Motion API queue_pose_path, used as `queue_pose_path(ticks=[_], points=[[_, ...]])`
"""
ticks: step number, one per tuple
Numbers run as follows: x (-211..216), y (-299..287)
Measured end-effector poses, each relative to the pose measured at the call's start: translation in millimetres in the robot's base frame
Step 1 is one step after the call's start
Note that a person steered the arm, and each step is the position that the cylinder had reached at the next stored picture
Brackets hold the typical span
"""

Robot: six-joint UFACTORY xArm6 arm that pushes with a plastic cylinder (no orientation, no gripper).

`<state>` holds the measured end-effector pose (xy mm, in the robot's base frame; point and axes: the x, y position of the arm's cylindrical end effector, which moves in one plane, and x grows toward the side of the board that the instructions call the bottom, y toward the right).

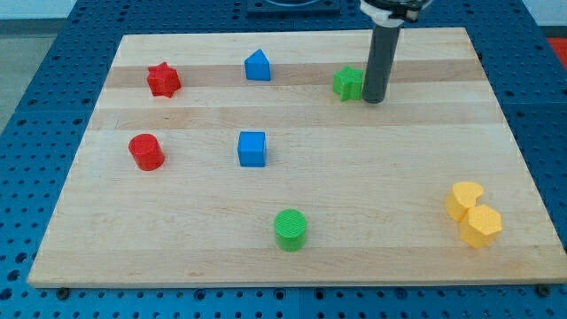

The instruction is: Push the green star to the top right side of the green circle

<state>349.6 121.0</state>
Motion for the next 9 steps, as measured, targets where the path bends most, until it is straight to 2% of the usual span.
queue_pose_path(ticks=[1, 2, 3, 4, 6, 9], points=[[5.5, 20.6], [-21.1, 56.9], [-113.2, 56.8], [-130.2, 25.7], [-93.0, -23.2], [-56.3, -47.1]])
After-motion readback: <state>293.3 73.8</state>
